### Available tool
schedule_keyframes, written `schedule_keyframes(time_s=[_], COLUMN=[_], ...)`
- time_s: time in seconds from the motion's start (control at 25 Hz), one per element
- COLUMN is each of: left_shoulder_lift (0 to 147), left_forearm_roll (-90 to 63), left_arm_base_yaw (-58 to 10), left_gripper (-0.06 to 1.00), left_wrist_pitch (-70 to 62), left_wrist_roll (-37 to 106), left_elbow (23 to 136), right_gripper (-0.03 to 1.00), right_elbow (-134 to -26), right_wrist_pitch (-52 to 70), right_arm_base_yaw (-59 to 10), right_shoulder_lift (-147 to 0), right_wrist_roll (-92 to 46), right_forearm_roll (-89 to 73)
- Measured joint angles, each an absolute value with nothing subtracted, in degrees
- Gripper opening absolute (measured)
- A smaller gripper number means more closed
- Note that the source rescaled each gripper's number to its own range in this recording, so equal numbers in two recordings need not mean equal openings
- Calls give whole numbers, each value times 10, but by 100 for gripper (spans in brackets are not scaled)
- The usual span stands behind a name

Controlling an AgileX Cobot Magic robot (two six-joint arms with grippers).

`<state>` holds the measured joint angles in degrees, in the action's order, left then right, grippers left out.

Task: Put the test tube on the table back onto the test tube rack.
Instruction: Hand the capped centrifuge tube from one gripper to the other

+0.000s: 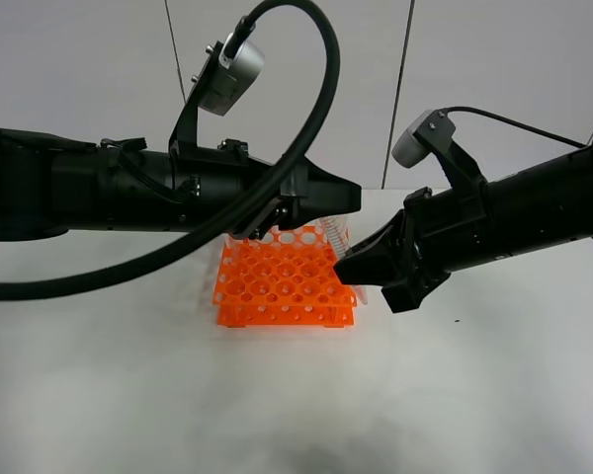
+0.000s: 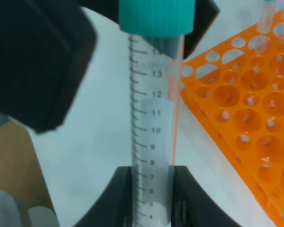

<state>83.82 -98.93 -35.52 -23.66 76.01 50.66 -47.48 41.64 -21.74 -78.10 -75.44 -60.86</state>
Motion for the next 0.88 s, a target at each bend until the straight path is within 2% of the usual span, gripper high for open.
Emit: schedule_keyframes(time_s=[0.32, 0.76, 0.84, 0.88], left_shoulder_lift=[838, 838, 838, 838], left_forearm_roll=[-989, -989, -989, -989], left_arm_base_yaw=[-355, -355, -355, -355], left_gripper=[97, 37, 22, 11], left_wrist_pitch=[-237, -236, -234, -233], left_wrist_roll=[760, 760, 760, 760], left_elbow=[507, 507, 507, 507], right_gripper=[2, 2, 2, 2], right_elbow=[-475, -475, -475, -475], right_wrist_pitch=[434, 432, 433, 434], right_arm_base_yaw=[-217, -217, -217, -217], right_shoulder_lift=[-781, -781, -780, -780], right_wrist_roll=[-754, -754, -754, -754], right_forearm_roll=[-609, -609, -609, -609])
